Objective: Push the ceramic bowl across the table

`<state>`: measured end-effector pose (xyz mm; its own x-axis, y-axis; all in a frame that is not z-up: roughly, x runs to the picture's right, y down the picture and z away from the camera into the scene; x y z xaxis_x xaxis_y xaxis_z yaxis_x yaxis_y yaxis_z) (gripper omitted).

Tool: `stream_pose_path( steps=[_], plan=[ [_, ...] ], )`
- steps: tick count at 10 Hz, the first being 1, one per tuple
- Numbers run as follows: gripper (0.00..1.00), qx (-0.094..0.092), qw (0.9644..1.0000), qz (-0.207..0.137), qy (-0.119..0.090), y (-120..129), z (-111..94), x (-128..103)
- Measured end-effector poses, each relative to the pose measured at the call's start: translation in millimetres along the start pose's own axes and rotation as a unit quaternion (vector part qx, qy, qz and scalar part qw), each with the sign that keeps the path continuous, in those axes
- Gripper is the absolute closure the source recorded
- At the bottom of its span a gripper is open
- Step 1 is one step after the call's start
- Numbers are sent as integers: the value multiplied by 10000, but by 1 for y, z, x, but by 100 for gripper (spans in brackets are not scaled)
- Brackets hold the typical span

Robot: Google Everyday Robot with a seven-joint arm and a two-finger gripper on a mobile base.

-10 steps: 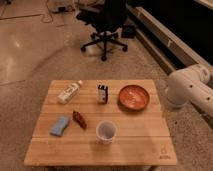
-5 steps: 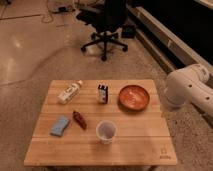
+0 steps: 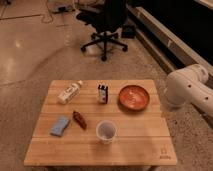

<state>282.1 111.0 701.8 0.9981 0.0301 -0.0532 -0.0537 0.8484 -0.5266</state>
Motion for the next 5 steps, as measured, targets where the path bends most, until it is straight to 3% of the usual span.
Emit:
stream_pose_path(
  steps=[5],
  plan=[
    [59, -16, 10000, 1, 4, -8, -6, -4]
  ],
)
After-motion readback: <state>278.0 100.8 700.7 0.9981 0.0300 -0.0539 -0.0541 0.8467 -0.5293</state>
